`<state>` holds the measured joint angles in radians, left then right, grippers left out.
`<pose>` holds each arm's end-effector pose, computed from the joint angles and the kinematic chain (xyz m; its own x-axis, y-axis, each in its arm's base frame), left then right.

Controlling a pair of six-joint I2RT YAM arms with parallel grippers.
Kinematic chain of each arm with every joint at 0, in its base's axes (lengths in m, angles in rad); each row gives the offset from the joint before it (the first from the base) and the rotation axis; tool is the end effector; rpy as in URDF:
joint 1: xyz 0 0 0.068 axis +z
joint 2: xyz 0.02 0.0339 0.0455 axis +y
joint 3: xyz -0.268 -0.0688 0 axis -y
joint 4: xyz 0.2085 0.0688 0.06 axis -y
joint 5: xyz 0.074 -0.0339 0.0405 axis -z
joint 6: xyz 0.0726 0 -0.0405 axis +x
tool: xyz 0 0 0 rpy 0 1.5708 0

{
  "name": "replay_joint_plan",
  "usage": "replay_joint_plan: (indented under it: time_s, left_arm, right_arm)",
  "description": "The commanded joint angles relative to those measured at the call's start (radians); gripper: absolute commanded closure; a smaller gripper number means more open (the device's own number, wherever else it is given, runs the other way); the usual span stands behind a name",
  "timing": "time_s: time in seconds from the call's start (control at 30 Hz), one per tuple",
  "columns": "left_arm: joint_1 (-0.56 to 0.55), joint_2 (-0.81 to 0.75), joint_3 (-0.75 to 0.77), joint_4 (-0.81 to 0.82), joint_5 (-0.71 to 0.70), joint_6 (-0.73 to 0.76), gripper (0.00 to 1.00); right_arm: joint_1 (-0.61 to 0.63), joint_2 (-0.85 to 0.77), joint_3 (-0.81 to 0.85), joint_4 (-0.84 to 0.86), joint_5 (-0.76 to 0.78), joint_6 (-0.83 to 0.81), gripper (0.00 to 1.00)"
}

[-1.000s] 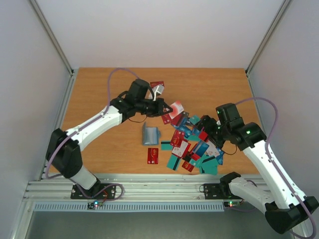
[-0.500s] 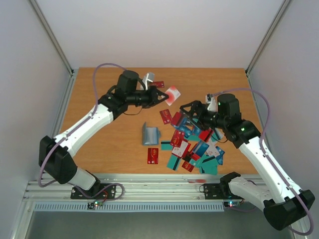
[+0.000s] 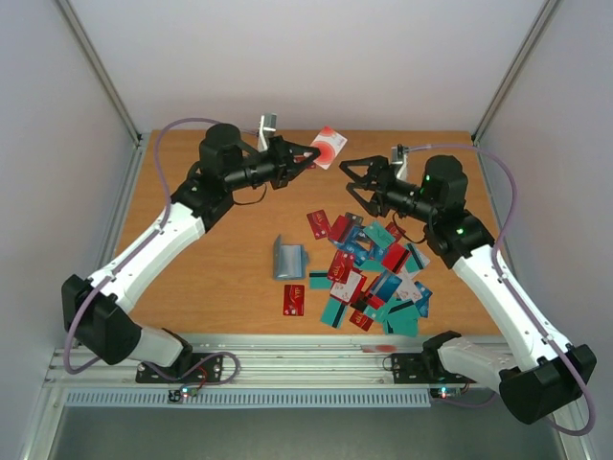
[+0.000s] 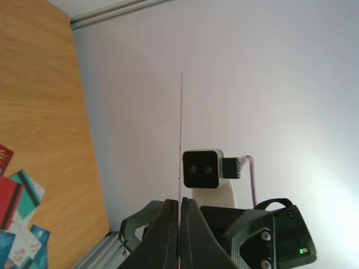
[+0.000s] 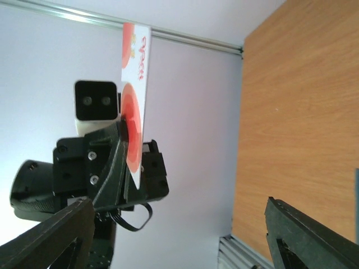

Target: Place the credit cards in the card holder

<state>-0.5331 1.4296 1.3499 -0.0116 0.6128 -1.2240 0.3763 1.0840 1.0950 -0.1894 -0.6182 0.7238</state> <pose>0.2610 -0.2025 0.4099 -0.8816 -0.3731 -0.2892 0.2351 0.1841 -0.9544 0.2017 0.1249 0.3890 -0.6733 0.3142 -0.6693 -0.5126 0.4540 0.7288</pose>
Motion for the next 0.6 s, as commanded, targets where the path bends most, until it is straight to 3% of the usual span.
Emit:
replay_joint_plan:
  time_s: [0.0, 0.27, 0.57]
  left_arm:
    - [0.004, -0.040, -0.005, 0.127, 0.000, -0.077, 1.00]
    - [0.004, -0.063, -0.050, 0.170, -0.005, -0.118, 1.00]
    - [0.004, -0.069, -0.082, 0.205, -0.003, -0.135, 1.00]
  right_arm:
    - [-0.010, 0.019, -0.009, 0.177, -0.019, 0.091, 0.18]
    - [-0.011, 0.115, 0.019, 0.355, -0.050, 0.161, 0.32]
    - [-0.011, 0.223, 0.110, 0.413, -0.088, 0.180, 0.63]
